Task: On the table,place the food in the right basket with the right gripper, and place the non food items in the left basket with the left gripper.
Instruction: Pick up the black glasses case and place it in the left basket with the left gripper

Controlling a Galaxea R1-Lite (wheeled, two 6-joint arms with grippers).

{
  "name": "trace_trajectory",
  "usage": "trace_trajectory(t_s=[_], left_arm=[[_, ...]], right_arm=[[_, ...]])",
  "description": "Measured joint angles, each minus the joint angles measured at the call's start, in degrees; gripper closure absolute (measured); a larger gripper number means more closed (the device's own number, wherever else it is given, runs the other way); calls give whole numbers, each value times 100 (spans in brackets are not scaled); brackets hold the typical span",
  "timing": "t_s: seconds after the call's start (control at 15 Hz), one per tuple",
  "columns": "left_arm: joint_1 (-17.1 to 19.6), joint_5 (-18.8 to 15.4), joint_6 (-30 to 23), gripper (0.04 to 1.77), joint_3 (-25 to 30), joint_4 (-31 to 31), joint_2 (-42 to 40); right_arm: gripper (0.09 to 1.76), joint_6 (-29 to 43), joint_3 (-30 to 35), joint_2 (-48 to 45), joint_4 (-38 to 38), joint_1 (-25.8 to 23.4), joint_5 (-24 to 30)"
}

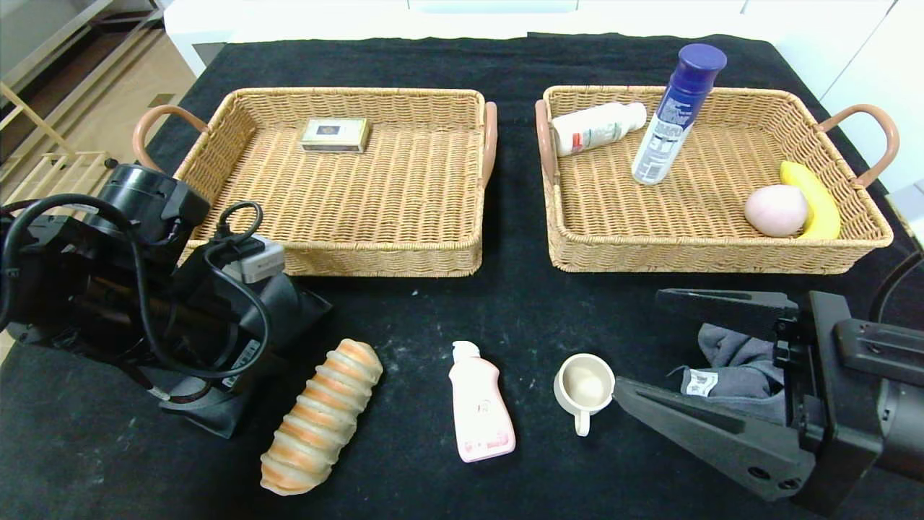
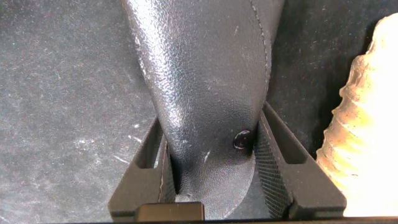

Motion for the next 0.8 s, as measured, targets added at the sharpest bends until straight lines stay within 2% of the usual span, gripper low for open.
trace_trajectory(t_s=[0.53, 0.8], left_arm=[[-52, 0, -5, 103, -30, 29, 17], [-106, -28, -72, 104, -27, 90, -239]], right_arm=[[14, -2, 21, 20, -6, 7, 0], [14, -5, 20, 0, -11, 13, -2]])
